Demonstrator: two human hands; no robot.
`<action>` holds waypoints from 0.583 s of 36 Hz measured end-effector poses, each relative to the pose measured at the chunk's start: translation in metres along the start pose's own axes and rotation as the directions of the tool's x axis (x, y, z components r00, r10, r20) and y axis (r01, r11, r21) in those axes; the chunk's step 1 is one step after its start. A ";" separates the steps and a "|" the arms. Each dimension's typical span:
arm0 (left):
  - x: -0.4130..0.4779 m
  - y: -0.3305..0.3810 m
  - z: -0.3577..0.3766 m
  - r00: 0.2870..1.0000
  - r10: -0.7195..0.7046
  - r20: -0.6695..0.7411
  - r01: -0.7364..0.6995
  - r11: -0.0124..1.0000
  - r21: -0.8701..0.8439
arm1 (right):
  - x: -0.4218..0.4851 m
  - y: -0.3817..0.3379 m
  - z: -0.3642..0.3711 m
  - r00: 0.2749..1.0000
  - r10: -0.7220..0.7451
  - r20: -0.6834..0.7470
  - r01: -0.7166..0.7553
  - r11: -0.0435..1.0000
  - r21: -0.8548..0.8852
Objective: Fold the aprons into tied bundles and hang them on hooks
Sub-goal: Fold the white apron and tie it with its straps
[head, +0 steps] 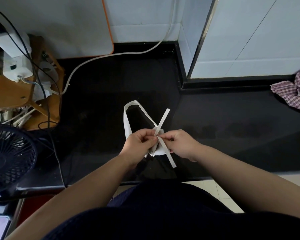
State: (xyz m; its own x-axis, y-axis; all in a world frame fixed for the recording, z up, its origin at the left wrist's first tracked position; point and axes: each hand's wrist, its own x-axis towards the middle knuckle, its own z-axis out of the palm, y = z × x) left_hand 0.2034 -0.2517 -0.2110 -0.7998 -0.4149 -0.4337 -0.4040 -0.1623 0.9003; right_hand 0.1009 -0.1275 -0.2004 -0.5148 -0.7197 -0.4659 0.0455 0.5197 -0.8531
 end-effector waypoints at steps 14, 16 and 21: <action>-0.003 0.001 0.001 0.989 0.150 0.010 -0.150 0.979 0.138 | 0.008 0.000 0.013 0.933 -0.049 -0.357 0.041 0.999 -0.028; -0.002 0.002 -0.001 0.989 0.150 0.018 -0.151 0.978 0.145 | 0.006 0.000 0.010 0.951 -0.170 -0.256 0.121 0.973 -0.195; 0.002 0.001 -0.001 0.992 0.127 0.001 -0.127 0.988 0.093 | 0.005 0.002 0.003 0.971 -0.239 -0.028 0.200 0.864 -0.461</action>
State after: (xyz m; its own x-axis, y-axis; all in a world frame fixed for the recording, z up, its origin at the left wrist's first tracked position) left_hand 0.2016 -0.2534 -0.2113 -0.8453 -0.4310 -0.3158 -0.3390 -0.0242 0.9405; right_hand 0.1007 -0.1310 -0.2052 -0.5343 -0.8101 -0.2415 -0.4584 0.5177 -0.7224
